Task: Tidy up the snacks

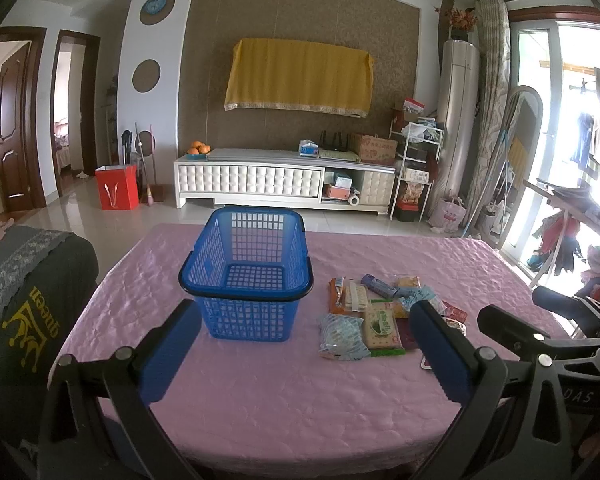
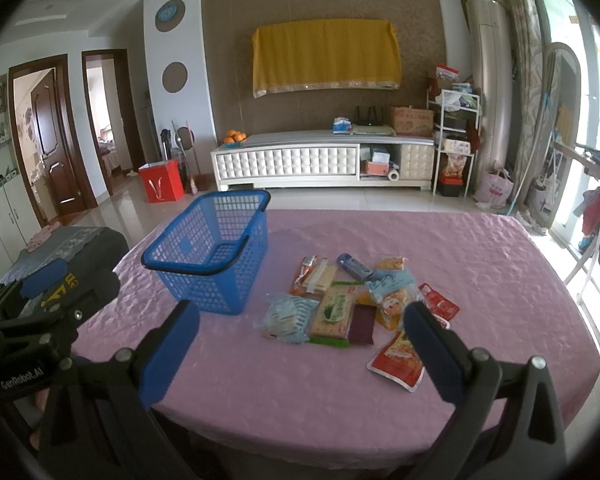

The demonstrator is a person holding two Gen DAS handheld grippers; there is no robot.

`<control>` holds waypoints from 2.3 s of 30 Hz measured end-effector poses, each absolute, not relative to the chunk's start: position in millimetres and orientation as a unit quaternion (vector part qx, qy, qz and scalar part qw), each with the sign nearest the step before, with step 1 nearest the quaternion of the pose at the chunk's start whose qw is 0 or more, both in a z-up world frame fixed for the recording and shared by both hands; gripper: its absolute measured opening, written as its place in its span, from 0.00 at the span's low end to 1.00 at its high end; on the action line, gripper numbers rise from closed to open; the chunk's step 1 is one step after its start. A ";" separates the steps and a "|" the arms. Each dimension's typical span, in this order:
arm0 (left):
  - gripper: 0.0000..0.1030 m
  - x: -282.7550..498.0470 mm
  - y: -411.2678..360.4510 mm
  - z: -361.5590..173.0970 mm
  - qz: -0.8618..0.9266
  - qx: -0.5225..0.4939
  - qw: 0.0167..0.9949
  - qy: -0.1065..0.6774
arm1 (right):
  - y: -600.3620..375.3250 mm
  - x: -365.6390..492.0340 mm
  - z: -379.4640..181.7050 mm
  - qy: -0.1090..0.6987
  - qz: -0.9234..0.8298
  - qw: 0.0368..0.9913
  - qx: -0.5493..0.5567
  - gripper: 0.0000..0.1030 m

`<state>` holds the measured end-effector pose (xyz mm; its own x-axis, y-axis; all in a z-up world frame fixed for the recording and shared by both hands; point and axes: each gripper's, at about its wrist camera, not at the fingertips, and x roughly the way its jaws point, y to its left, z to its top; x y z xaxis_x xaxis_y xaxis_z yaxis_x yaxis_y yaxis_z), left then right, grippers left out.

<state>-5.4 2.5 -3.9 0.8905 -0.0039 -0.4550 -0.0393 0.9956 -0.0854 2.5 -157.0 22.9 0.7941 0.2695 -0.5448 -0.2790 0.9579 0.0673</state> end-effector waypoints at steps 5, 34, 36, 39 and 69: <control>1.00 -5.5 1.7 -4.5 0.009 -0.046 0.971 0.234 | -156.0 2.0 22.3 0.287 0.144 0.947 -0.008 1.00; 1.00 116.4 -49.1 -24.3 -0.086 -0.036 0.930 0.356 | -202.4 82.7 12.6 0.322 0.081 0.943 -0.008 1.00; 1.00 125.0 -51.5 -34.5 -0.087 -0.040 0.923 0.372 | -203.3 90.8 5.3 0.333 0.046 0.941 -0.025 1.00; 1.00 139.4 -58.4 -53.0 -0.093 -0.041 0.911 0.399 | -210.2 105.2 -11.7 0.364 0.068 0.929 -0.011 1.00; 0.70 234.4 -63.9 -198.5 -0.063 -0.007 0.826 0.559 | -214.5 175.2 -121.4 0.486 0.119 0.866 0.002 0.83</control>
<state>234.4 -63.9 -198.5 0.3660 -0.1126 -0.9238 0.0963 0.9919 -0.0827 175.2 -214.5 -121.4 0.4999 0.2087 -0.8406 -0.2042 0.9716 0.1199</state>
